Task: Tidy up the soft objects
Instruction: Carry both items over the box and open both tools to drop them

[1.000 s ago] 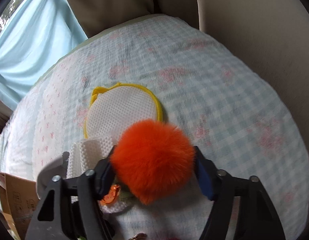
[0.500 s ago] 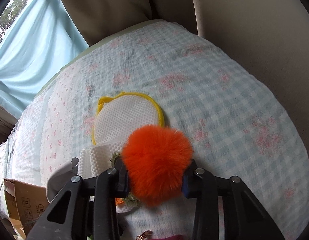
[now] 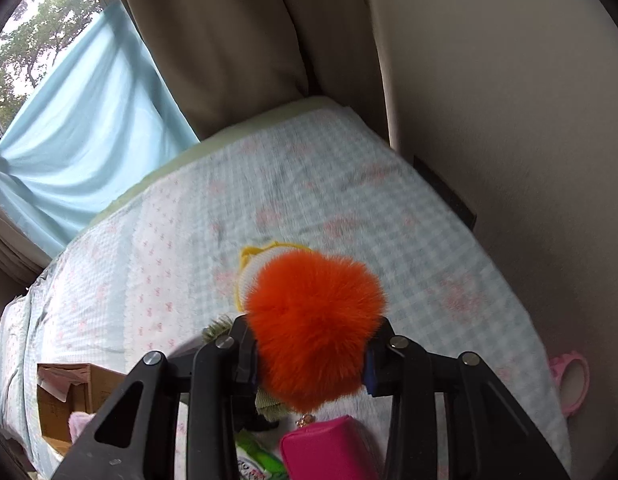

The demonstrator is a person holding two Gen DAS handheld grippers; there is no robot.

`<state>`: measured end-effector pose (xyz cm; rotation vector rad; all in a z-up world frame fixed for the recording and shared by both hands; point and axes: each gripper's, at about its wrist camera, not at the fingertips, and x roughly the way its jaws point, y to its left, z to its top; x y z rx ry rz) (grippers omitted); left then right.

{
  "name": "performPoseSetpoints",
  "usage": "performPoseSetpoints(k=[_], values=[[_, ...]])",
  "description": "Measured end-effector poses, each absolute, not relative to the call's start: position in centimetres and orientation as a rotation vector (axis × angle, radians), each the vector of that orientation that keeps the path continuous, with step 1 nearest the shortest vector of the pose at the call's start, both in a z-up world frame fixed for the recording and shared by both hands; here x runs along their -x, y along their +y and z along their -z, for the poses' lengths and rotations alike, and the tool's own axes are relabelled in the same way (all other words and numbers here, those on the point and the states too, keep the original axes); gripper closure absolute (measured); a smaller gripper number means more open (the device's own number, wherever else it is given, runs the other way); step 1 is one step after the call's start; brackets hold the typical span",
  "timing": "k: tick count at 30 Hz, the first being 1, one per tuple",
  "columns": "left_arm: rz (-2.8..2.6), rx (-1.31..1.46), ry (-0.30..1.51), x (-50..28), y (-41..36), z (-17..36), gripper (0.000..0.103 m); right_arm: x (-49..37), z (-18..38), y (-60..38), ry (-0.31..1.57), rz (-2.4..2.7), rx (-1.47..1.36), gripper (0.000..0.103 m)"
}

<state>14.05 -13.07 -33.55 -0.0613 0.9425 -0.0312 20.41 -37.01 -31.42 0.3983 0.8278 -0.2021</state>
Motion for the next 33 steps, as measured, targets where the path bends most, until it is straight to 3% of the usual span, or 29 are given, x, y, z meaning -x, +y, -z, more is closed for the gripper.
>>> performPoseSetpoints(k=[10,17,24,33], values=[[0.039,0.106,0.851,-12.4,-8.3,21.6,0.077,-16.0,20.9,-32.8,0.796,0.155,-0.293,0.069],[0.042,0.103,0.83,-12.3,-1.7,15.6,0.077,-13.4,15.9,-24.9,0.784,0.073,-0.217,0.069],[0.081,0.018,0.843,-12.5,5.6,13.5,0.077,-12.6,14.3,-15.7,0.778,0.026,-0.212,0.069],[0.124,-0.06,0.932,-15.2,14.1,15.7,0.077,-14.4,16.5,-4.0,0.827,-0.039,-0.204,0.069]])
